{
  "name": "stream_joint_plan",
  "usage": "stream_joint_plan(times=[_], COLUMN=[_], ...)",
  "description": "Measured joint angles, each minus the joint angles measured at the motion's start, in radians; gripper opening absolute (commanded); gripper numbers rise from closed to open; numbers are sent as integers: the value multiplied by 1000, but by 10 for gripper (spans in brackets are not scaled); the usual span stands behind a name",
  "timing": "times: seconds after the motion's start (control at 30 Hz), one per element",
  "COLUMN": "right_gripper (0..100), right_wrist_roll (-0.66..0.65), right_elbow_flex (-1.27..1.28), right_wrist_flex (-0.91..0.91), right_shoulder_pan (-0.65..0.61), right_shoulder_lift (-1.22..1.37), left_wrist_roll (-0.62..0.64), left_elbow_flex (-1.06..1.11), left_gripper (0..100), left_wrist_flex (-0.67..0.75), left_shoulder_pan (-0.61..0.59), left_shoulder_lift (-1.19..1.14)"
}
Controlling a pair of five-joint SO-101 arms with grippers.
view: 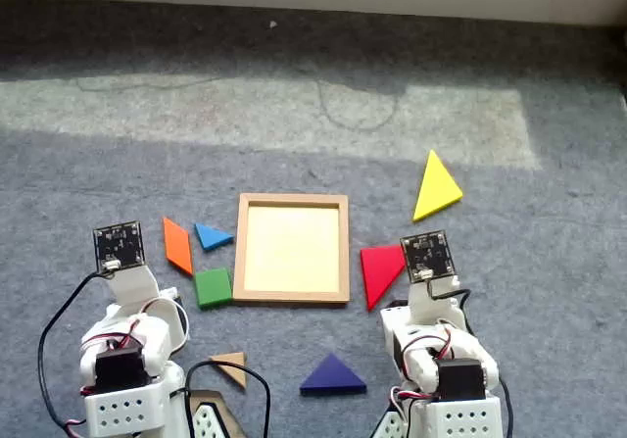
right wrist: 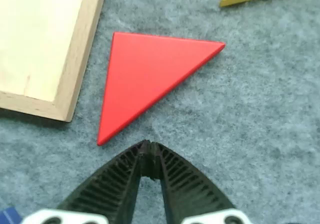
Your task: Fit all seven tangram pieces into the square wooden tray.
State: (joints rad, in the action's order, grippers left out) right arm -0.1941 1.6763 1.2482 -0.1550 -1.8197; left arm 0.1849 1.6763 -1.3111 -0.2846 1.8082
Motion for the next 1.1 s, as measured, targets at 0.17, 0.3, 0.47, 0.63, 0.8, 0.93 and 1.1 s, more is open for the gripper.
stream_joint_plan(times=[0.17,0.3,0.47,0.63,0.8,0.93,1.1], right_gripper=[6,6,6,6,6,6,6], right_wrist_roll=[0,0,0,0,0,0,0], right_elbow_flex=[0,0,0,0,0,0,0], right_wrist_flex=[0,0,0,0,0,0,0], right_shoulder_pan=[0,0,0,0,0,0,0], right_shoulder_lift=[0,0,0,0,0,0,0], left_wrist_roll=[0,0,0,0,0,0,0], left_elbow_flex=[0,0,0,0,0,0,0], left_gripper=[11,11,11,11,11,14,14], left_wrist_flex=[0,0,0,0,0,0,0], left_shoulder_pan=[0,0,0,28,89,86,129], left_shoulder_lift=[0,0,0,0,0,0,0])
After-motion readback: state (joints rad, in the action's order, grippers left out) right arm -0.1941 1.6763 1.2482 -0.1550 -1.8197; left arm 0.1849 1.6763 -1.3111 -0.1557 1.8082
